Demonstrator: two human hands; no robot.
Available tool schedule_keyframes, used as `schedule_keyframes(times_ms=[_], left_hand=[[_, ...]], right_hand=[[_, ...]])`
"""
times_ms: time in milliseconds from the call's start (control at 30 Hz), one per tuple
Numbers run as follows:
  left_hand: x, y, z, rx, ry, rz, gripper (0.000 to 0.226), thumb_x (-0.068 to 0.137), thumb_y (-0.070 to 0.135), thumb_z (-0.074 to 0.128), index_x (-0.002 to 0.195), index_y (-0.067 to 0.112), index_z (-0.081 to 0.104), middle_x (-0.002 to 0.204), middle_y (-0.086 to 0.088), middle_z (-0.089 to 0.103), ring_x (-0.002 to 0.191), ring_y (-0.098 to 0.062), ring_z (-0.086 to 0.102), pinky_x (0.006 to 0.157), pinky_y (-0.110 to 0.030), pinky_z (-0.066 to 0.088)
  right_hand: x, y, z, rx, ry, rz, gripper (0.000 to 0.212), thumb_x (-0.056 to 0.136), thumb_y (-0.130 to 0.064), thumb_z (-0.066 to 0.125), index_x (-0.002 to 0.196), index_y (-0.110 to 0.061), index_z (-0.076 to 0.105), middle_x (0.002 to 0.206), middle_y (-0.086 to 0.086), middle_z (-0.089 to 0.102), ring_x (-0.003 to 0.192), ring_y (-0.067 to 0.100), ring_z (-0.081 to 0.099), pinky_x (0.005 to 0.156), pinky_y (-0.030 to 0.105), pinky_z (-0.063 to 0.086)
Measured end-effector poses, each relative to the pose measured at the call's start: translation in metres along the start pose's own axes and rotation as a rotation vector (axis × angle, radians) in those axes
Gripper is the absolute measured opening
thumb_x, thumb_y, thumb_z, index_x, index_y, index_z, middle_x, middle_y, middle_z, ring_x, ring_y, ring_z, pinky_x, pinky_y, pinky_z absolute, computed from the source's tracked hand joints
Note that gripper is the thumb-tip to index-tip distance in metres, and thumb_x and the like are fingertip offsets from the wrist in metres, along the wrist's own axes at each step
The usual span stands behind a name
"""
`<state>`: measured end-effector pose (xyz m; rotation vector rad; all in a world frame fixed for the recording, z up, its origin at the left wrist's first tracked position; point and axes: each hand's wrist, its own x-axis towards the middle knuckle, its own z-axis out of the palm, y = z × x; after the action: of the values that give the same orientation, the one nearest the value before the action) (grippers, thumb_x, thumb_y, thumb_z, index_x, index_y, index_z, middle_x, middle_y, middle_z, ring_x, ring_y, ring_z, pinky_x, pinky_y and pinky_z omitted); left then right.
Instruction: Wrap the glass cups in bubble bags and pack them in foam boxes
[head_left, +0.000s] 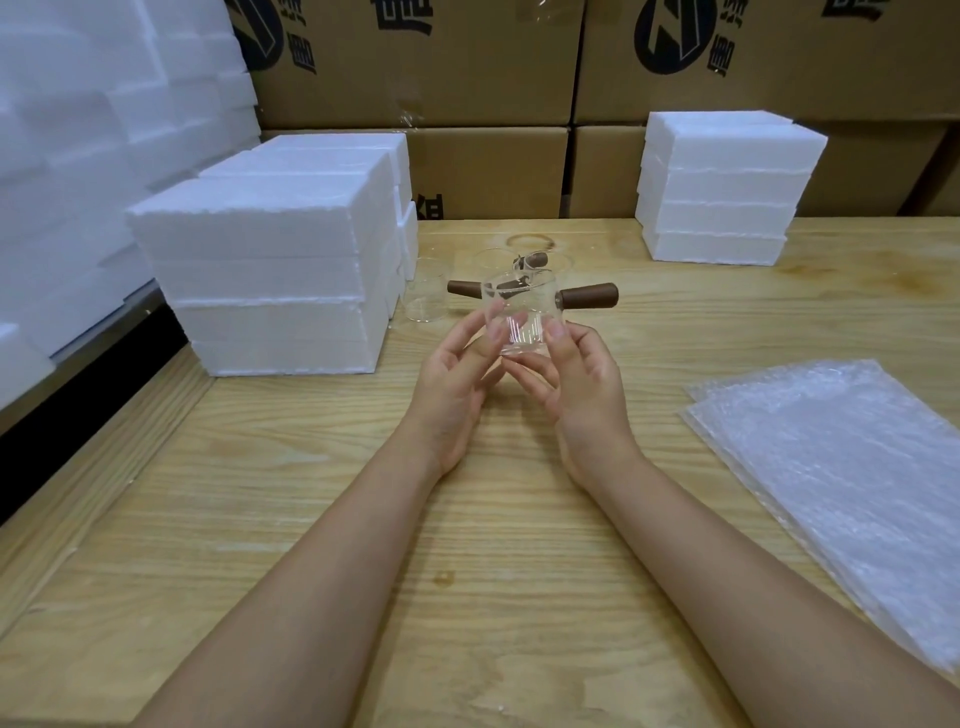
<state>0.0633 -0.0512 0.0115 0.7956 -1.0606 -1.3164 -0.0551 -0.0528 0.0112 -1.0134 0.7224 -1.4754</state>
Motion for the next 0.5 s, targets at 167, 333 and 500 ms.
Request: schedule_keyframes(times_ms=[167,333,500], left_hand=[[0.0019,-0.0023,-0.0004,-0.092,0.019,0.019,0.044,0.078,0.023,0.062,0.121,0.018,0.059,0.113,-0.003,0.068,0.106,-0.015,0.061,0.102,-0.031,0.043],[0.0036,-0.0038,-0.0016,-0.076,0.034,0.043,0.051,0.077,0.02,0.064,0.127,0.019,0.054,0.105,0.005,0.073,0.111,-0.011,0.064,0.103,-0.025,0.045],[0.002,-0.0056,0.0033,-0.024,0.021,0.057,0.069,0.06,0.029,0.076,0.124,0.022,0.053,0.107,0.008,0.073,0.111,-0.01,0.064,0.099,-0.025,0.048]], right_hand=[[0.0009,-0.0001,0.0001,-0.127,0.034,-0.057,0.032,0.084,-0.036,0.06,0.105,-0.011,0.061,0.099,0.007,0.068,0.084,0.015,0.067,0.082,0.031,0.055],[-0.0023,-0.0011,-0.0007,-0.204,0.137,-0.175,0.047,0.066,-0.038,0.073,0.102,-0.018,0.049,0.1,0.0,0.057,0.078,0.007,0.063,0.078,0.028,0.055],[-0.005,0.0039,-0.0004,-0.211,0.097,-0.208,0.043,0.074,-0.009,0.077,0.097,-0.017,0.042,0.097,-0.002,0.046,0.066,-0.007,0.055,0.065,0.008,0.045]])
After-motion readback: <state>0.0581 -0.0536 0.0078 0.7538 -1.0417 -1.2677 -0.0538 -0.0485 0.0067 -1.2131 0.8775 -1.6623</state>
